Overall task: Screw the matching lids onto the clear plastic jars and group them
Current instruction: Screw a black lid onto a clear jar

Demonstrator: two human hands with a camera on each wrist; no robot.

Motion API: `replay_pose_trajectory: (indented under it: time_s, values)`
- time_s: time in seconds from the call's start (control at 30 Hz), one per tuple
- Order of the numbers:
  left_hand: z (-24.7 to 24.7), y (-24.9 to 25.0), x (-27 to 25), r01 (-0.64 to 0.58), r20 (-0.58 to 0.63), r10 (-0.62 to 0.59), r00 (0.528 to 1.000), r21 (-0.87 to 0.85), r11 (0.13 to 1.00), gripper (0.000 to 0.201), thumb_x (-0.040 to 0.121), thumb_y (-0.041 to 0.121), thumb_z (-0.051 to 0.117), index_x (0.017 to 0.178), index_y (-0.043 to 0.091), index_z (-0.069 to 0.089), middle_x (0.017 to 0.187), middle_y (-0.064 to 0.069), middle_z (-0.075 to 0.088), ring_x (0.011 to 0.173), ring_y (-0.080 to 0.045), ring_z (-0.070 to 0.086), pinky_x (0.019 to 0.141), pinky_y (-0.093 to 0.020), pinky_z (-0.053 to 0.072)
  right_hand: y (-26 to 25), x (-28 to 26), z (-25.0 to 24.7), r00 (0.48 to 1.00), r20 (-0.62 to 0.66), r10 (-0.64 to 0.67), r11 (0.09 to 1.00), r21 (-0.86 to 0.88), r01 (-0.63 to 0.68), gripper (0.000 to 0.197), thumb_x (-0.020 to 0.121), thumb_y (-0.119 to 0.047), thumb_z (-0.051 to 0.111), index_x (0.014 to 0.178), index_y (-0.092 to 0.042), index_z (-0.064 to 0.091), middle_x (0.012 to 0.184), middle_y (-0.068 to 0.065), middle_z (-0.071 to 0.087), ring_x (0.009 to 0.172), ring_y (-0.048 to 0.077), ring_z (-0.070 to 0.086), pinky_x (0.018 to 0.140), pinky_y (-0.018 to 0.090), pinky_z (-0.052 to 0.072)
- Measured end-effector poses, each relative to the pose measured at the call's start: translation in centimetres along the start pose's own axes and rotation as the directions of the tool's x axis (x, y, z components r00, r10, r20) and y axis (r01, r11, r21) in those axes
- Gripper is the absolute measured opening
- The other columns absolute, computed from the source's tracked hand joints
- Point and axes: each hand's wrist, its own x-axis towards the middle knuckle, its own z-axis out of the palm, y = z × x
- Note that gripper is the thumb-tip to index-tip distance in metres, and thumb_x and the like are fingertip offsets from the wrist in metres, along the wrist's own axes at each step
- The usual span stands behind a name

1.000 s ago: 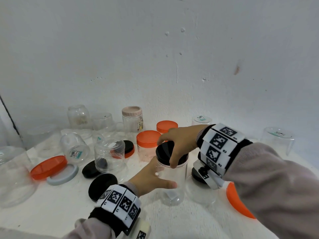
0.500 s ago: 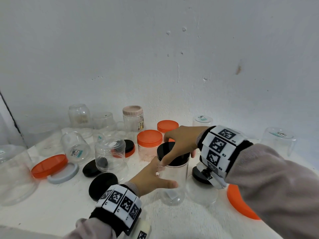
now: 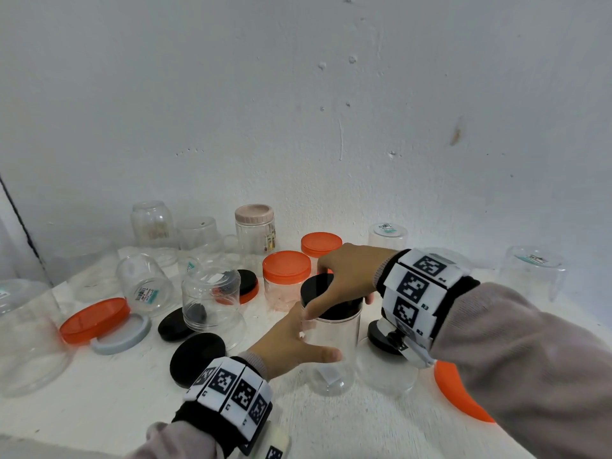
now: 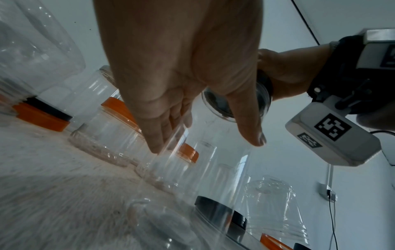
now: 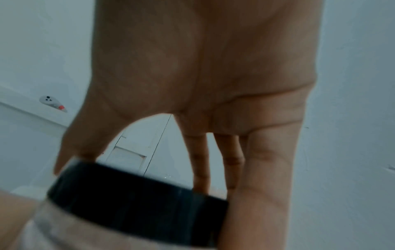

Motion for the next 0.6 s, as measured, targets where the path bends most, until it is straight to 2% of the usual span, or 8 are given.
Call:
replay_pose_trajectory:
  time_s: [0.07,0.13,0.17,0.23,0.3,0.4,0.5,0.6]
  values:
    - [0.0,-0.1,0.0,0.008,-0.005,-0.008,1.000,-0.002,1.000,0.095,0.068,0.029,0.085,0.143,0.040,0.028,0.131,0.024,0.035,0.131,-0.013,0.037,0.101,-0.027,0.033,0.0,0.0,0.2,1.000,-0.008,0.021,1.000,-0.016,-0.021,0.075,0.067,-0.078,0.061,0.112,-0.019,0.055,0.098,-0.002,0.061,0.055,0.006,0.052,0.051,0.022,0.041]
    - [0.0,-0.1,0.1,0.001,0.006,-0.001,1.000,-0.004,1.000,0.094,0.069,0.029,0.085,0.143,0.042,0.027,0.129,0.030,0.035,0.131,-0.011,0.036,0.100,-0.027,0.032,0.1,0.0,0.0,0.999,0.031,0.016,1.000,-0.007,-0.016,0.077,0.067,-0.077,0.062,0.118,-0.021,0.054,0.108,-0.002,0.060,0.066,0.008,0.055,0.056,0.023,0.043]
    - [0.0,-0.1,0.1,-0.002,0.011,0.002,1.000,-0.002,1.000,0.093,0.069,0.028,0.085,0.141,0.043,0.027,0.130,0.031,0.036,0.131,-0.010,0.036,0.100,-0.027,0.032,0.2,0.0,-0.2,0.998,0.065,0.002,1.000,0.008,-0.002,0.078,0.067,-0.074,0.065,0.125,-0.023,0.051,0.119,-0.003,0.057,0.080,0.010,0.057,0.064,0.025,0.047]
    - [0.1,-0.1,0.2,0.004,0.009,-0.004,1.000,-0.013,1.000,0.092,0.070,0.026,0.085,0.138,0.044,0.025,0.138,0.023,0.039,0.132,-0.010,0.036,0.099,-0.027,0.032,0.5,0.0,-0.6,0.991,0.127,-0.030,0.999,0.031,0.026,0.084,0.067,-0.062,0.073,0.139,-0.033,0.040,0.135,-0.009,0.045,0.112,0.014,0.050,0.088,0.034,0.049]
    - [0.1,-0.2,0.2,0.014,0.001,-0.014,1.000,-0.035,0.999,0.094,0.069,0.024,0.085,0.138,0.043,0.024,0.143,0.015,0.038,0.134,-0.012,0.035,0.100,-0.028,0.031,0.5,0.0,-0.8,0.988,0.145,-0.051,0.998,0.037,0.046,0.085,0.067,-0.054,0.077,0.140,-0.038,0.037,0.138,-0.011,0.042,0.121,0.014,0.045,0.097,0.038,0.046]
    - [0.2,-0.2,0.3,0.010,-0.005,-0.010,1.000,-0.036,0.999,0.097,0.069,0.024,0.085,0.143,0.038,0.024,0.144,0.015,0.038,0.134,-0.011,0.035,0.101,-0.028,0.031,0.4,0.1,-0.8,0.992,0.112,-0.061,0.997,0.062,0.054,0.082,0.064,-0.053,0.079,0.136,-0.039,0.043,0.128,-0.011,0.048,0.099,0.010,0.052,0.088,0.034,0.050]
    - [0.2,-0.2,0.1,-0.012,-0.011,0.012,1.000,-0.013,1.000,0.096,0.069,0.027,0.085,0.143,0.039,0.025,0.140,0.020,0.039,0.132,-0.009,0.036,0.100,-0.027,0.033,0.3,0.1,-0.7,0.997,0.076,-0.032,0.998,0.064,0.027,0.077,0.064,-0.060,0.077,0.131,-0.034,0.049,0.099,-0.013,0.051,0.063,0.001,0.049,0.063,0.024,0.046]
    - [0.2,-0.2,0.1,-0.016,-0.014,0.016,1.000,-0.001,1.000,0.099,0.068,0.029,0.085,0.145,0.041,0.025,0.140,0.020,0.035,0.132,-0.011,0.036,0.106,-0.030,0.033,0.1,0.1,-0.1,0.999,0.026,0.024,0.999,0.037,-0.025,0.074,0.066,-0.073,0.067,0.119,-0.023,0.054,0.093,-0.008,0.055,0.055,0.003,0.051,0.052,0.022,0.040]
